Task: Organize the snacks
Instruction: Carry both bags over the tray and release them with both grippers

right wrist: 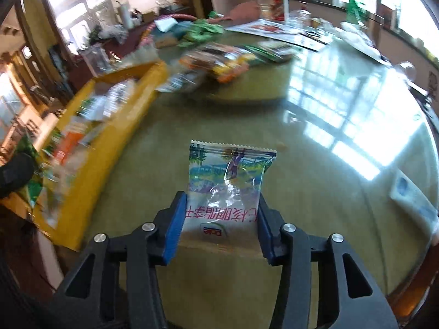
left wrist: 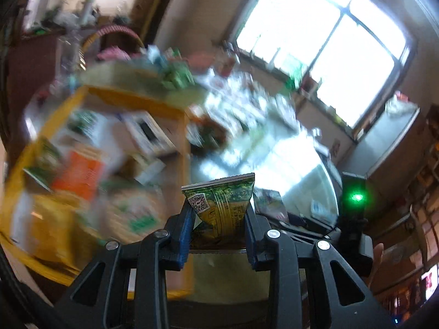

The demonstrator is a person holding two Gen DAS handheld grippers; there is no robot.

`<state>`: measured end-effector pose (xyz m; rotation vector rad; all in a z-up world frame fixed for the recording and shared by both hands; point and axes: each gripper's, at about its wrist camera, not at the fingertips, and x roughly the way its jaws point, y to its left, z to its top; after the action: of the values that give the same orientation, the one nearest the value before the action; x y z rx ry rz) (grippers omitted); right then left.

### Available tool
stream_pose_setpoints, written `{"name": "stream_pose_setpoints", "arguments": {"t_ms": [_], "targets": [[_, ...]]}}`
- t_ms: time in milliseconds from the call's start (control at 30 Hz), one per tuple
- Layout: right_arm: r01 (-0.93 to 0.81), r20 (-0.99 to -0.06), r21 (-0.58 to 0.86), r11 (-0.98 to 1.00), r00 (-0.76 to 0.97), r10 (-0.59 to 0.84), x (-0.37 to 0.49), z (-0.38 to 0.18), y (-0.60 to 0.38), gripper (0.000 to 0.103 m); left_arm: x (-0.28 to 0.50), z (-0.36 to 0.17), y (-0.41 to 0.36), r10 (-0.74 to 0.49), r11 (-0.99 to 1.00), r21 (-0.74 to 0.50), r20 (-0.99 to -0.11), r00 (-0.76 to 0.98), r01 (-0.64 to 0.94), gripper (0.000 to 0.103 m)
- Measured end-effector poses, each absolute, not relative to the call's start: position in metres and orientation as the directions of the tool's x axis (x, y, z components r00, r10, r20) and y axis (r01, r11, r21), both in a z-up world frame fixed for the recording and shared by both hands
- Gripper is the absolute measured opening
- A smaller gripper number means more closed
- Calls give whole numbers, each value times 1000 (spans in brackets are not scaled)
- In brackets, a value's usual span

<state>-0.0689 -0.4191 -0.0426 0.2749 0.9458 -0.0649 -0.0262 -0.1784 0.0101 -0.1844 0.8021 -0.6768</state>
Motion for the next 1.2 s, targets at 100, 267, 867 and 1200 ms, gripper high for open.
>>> {"name": "stream_pose_setpoints", "arguments": {"t_ms": [100,267,867,1200], "targets": [[110,-774,251,962,619,132,-57,-22,-396,49,-10,11,-148,-582,812,-405,-603,545,419,32],[-12,-738,300,954,631,240,-28,5,-356,49,13,10,-111,-521,852,-408,-598,609,328,32],[-135,-792,292,947,520,319,118,-13,-275,49,70,-26,-87,-436,900,-358,-701,564,250,32],[-147,-785,318,937,513,347,120,-23,-270,67,65,-29,-80,-421,906,-355,-697,581,230,76]]}}
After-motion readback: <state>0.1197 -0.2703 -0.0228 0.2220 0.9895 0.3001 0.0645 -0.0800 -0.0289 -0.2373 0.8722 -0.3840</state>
